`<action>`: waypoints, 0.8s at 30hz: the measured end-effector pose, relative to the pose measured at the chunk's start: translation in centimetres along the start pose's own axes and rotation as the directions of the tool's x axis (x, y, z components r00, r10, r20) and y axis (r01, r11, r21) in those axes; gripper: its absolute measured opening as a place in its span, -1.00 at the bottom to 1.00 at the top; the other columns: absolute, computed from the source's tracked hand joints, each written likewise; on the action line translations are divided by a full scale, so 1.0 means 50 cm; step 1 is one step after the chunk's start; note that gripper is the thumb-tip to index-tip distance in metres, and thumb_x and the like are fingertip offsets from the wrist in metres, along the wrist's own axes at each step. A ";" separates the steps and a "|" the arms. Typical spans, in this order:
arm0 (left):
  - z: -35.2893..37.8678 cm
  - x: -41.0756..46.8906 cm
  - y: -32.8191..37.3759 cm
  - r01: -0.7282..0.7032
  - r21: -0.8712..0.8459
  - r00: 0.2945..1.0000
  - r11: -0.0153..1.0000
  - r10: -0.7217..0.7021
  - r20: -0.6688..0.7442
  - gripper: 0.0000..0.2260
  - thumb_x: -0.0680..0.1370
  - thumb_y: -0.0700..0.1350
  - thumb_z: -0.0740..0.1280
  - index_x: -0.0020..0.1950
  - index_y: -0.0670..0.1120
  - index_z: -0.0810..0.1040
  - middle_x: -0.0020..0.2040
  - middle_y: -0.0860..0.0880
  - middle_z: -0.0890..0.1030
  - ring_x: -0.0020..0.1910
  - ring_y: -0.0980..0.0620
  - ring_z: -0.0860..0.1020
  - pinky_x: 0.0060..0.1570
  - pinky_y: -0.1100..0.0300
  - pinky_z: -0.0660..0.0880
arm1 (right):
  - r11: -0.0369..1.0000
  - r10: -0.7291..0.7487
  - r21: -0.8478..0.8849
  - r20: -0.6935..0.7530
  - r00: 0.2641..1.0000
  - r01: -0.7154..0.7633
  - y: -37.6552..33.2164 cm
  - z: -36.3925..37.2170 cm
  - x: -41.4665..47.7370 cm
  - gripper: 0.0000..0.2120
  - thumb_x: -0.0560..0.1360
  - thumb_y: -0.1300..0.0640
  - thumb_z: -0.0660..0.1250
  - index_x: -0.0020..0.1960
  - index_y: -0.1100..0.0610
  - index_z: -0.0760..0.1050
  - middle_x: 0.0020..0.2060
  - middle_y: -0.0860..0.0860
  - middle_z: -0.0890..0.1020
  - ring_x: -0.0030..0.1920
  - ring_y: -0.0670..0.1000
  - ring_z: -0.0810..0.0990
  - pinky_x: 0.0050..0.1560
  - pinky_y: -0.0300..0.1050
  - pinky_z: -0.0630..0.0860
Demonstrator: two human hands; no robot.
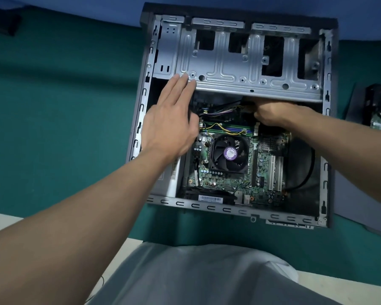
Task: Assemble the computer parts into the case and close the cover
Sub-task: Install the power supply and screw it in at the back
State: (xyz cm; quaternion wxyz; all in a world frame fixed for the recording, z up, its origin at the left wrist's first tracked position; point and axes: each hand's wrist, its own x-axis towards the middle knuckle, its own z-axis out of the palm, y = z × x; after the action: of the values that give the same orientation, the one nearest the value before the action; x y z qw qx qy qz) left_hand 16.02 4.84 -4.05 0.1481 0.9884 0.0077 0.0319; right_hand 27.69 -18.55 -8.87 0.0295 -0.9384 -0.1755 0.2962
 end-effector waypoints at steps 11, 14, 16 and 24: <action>0.001 0.000 0.000 0.001 -0.016 1.000 1.000 -0.001 -0.008 -0.45 0.53 -0.04 0.15 0.54 -0.03 0.22 0.55 0.06 0.20 0.54 0.15 0.07 0.08 0.18 0.50 | 0.995 -0.095 0.015 -0.073 0.993 0.096 -0.007 -0.004 -0.014 -0.67 0.52 0.32 0.15 0.27 0.16 0.35 -0.01 0.23 0.50 -0.12 0.14 0.47 -0.07 0.00 0.43; 0.001 0.000 0.000 -0.001 -0.015 1.000 1.000 0.001 -0.010 -0.46 0.54 -0.04 0.15 0.54 -0.03 0.22 0.55 0.06 0.20 0.54 0.14 0.08 0.08 0.21 0.49 | 0.992 -0.125 0.020 -0.116 0.985 0.128 -0.017 -0.002 -0.018 -0.71 0.49 0.36 0.14 0.20 0.21 0.40 -0.08 0.23 0.53 -0.17 0.14 0.48 -0.18 -0.07 0.46; 0.002 -0.002 0.000 0.001 -0.008 1.000 1.000 -0.001 -0.011 -0.46 0.54 -0.03 0.15 0.54 -0.03 0.22 0.56 0.06 0.20 0.53 0.14 0.08 0.08 0.22 0.48 | 0.989 -0.137 0.030 -0.156 0.978 0.143 -0.022 -0.001 -0.021 -0.78 0.48 0.39 0.12 0.09 0.28 0.43 -0.12 0.25 0.55 -0.22 0.14 0.50 -0.27 -0.09 0.43; 0.006 -0.004 0.001 -0.003 -0.006 1.000 1.000 0.003 -0.010 -0.46 0.54 -0.04 0.15 0.54 -0.04 0.22 0.55 0.05 0.21 0.53 0.14 0.08 0.11 0.20 0.47 | 0.996 -0.089 -0.038 -0.112 0.990 0.085 -0.039 0.016 -0.023 -0.77 0.54 0.35 0.09 0.06 0.31 0.49 -0.25 0.17 0.53 -0.37 0.07 0.45 -0.40 -0.18 0.33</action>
State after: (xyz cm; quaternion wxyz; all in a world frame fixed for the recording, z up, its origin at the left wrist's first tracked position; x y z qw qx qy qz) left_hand 15.85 4.70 -4.35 0.1509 0.9878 0.0068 0.0372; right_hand 25.78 -17.16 -8.58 0.0368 -0.9455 -0.2192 0.2378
